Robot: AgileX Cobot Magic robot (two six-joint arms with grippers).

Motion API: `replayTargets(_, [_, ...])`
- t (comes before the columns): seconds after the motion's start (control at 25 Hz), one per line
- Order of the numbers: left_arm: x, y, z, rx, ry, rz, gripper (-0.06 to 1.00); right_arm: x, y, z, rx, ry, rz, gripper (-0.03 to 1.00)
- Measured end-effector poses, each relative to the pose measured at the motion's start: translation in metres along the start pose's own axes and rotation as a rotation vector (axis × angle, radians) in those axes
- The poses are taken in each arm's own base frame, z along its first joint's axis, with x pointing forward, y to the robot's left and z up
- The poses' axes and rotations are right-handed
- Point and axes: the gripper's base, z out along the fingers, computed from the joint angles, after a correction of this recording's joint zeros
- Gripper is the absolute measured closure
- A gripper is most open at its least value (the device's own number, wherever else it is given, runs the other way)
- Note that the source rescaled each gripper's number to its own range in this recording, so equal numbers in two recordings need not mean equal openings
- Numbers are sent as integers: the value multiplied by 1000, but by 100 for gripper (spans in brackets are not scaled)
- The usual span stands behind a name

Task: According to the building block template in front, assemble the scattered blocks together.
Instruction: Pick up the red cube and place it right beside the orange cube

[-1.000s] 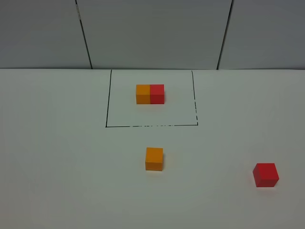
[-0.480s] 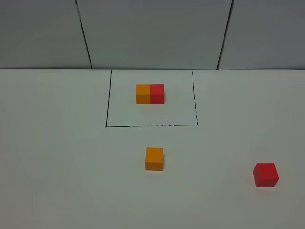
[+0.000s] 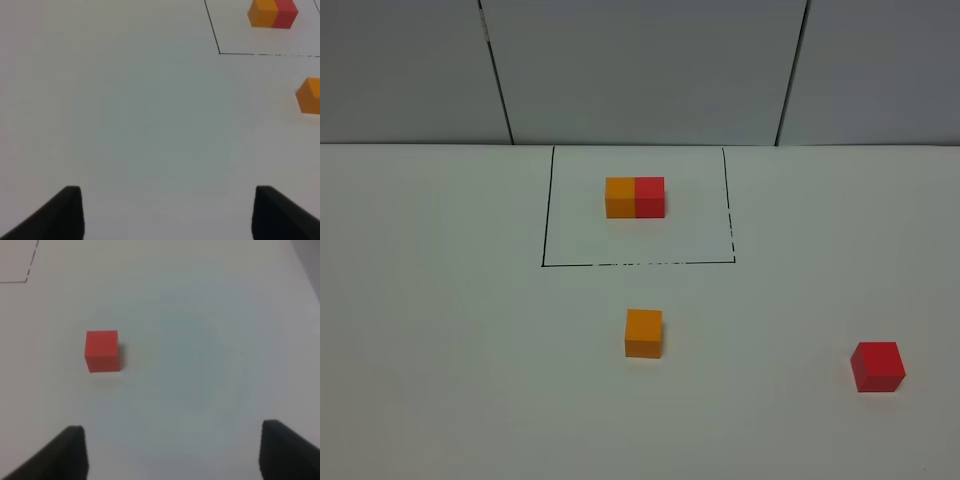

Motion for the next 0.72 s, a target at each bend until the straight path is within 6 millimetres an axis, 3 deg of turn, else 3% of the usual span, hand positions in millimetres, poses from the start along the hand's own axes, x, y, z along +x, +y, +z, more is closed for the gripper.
replayTargets(0.72, [0,0,0,0,0,0,41,0,0,0,0,0,0,51])
